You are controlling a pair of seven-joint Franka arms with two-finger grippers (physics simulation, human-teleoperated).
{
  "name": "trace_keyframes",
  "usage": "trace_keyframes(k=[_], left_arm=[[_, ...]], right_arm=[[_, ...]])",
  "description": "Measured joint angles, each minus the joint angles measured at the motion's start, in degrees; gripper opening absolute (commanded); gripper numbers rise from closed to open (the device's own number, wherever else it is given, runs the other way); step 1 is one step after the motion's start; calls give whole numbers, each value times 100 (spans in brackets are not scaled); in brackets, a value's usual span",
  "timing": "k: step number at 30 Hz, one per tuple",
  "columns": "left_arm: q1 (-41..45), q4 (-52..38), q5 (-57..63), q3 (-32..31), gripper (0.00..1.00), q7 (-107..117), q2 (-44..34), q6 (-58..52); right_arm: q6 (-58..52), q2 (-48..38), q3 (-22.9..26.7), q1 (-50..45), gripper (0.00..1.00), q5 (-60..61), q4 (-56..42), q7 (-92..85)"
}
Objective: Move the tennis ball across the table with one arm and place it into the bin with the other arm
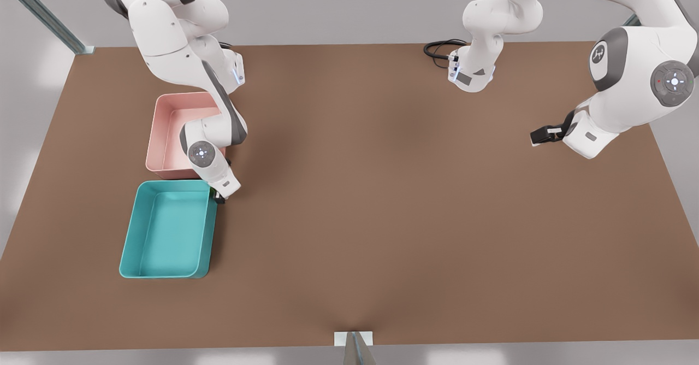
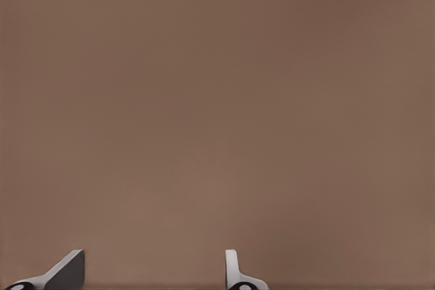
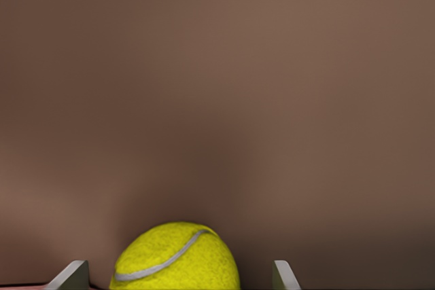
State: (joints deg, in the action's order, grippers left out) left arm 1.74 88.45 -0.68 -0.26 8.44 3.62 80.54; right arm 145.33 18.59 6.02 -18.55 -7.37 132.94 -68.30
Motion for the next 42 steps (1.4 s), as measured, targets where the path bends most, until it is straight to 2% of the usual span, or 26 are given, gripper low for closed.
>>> trace_keyframes(k=[32, 33, 34, 35, 37, 42], left_arm=[[-237, 8, -35, 4, 100, -101, 104, 21], [-228, 9, -37, 2, 100, -112, 109, 22], [-218, 10, -39, 1, 100, -125, 120, 24], [-207, 13, -41, 1, 100, -139, 139, 25], [-190, 14, -41, 0, 100, -164, 159, 26], [-206, 11, -41, 0, 100, -217, 221, 38]], right_arm=[[884, 358, 5, 147, 99, 3, 304, -211], [900, 359, 5, 148, 91, 4, 304, -214], [913, 358, 5, 149, 66, 3, 304, -216], [919, 355, 4, 150, 47, 8, 304, -222], [930, 352, 4, 151, 42, 23, 302, -243], [942, 335, -21, 99, 42, 54, 225, -269]])
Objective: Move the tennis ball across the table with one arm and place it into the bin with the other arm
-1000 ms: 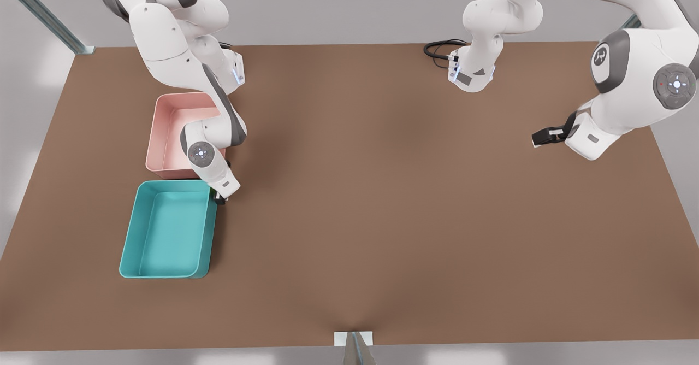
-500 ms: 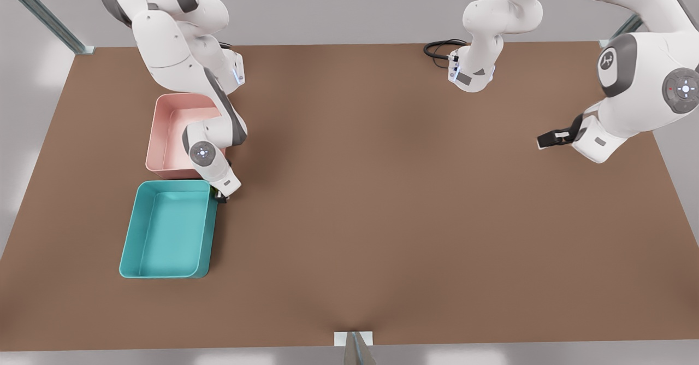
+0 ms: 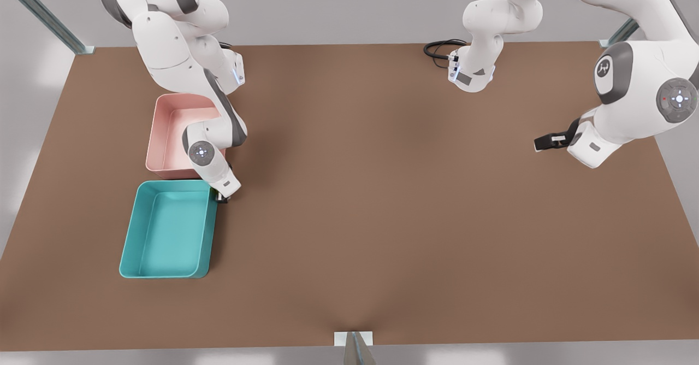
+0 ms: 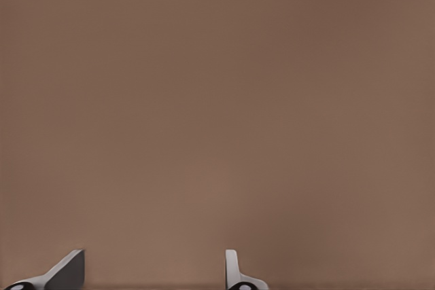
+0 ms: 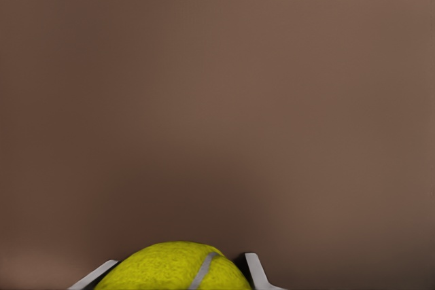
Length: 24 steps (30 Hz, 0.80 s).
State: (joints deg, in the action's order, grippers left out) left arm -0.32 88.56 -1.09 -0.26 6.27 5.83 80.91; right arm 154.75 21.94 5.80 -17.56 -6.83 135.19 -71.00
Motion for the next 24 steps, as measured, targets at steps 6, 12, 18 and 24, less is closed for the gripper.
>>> trace_keyframes(k=[6, 12, 18, 24], left_arm=[[-11, -74, 6, 0, 100, -46, -14, -48], [31, -82, -3, -9, 100, -78, 30, -85], [-4, -82, -13, -9, 100, -102, 46, -94], [7, -82, -9, -9, 100, -118, 46, -97]], right_arm=[[-161, -96, -89, -490, 42, 402, -384, -5], [-1244, -730, -43, -267, 43, 701, -1486, 72], [-2326, -191, -9, 964, 45, 707, -2814, 122], [-2712, 1086, 201, 1343, 44, 778, -3927, 185]])
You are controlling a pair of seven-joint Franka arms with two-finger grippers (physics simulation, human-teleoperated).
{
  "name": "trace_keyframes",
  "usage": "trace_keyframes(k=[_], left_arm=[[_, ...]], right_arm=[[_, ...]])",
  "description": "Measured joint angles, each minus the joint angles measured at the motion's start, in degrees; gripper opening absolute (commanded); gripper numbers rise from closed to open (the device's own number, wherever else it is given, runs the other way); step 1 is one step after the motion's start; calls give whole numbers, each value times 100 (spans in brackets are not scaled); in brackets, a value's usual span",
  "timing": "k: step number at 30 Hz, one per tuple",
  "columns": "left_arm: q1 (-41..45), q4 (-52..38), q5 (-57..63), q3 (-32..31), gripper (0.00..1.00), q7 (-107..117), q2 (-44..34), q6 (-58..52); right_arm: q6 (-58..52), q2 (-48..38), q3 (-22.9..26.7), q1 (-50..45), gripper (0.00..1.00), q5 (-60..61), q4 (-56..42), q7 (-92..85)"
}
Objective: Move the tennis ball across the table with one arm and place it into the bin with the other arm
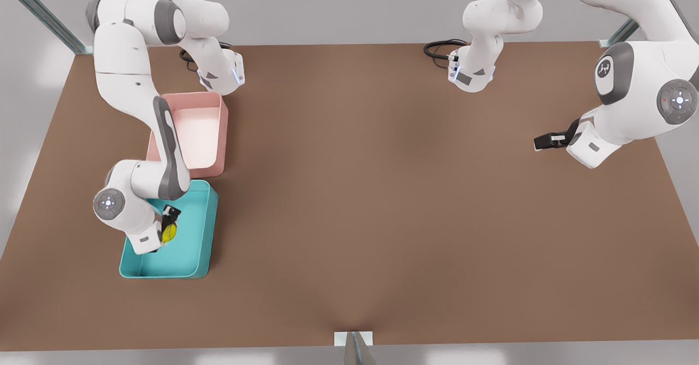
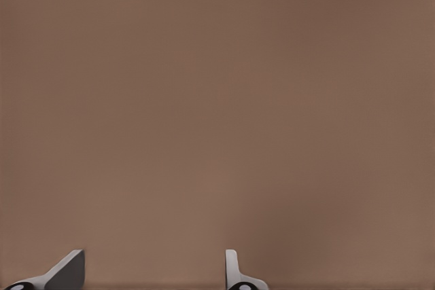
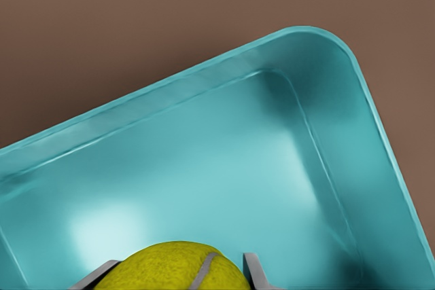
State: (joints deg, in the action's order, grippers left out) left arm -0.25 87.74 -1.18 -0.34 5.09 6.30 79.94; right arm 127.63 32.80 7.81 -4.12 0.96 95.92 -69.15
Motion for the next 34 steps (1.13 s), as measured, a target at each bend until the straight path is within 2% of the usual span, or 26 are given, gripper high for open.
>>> trace_keyframes(k=[1, 2, 9, 13, 16, 19, 21, 23, 34], left_arm=[[0, 0, 0, 0, 100, -2, 0, 0], [0, 0, 0, 0, 100, -4, 1, -1], [-66, 11, 0, -12, 100, -19, -64, 47], [-113, 49, -4, -58, 100, -77, -90, 55], [-166, 52, -2, -69, 100, -130, -81, 62], [-167, 53, 0, -107, 100, -171, -76, 66], [-138, 53, 0, -121, 100, -194, -72, 69], [-118, 49, 4, -135, 100, -215, -74, 70], [-141, 9, 17, -140, 100, -297, -79, 65]], right_arm=[[-28, 138, 9, 57, 51, 62, -111, 10], [-47, 236, 14, 105, 100, 119, -188, 26], [-156, 370, 4, 140, 100, 326, -453, 140], [-1247, 319, -24, -250, 100, 327, -1617, 850], [-2208, -251, -21, -511, 100, -22, -2030, 1785], [-3053, -1444, -75, -460, 100, -330, -1851, 2650], [-3495, -2234, -567, -50, 100, -430, -1404, 3215], [-3804, -2657, -761, 68, 100, -478, -1123, 3737], [-4458, -2942, -834, 131, 100, -498, -924, 5726]])
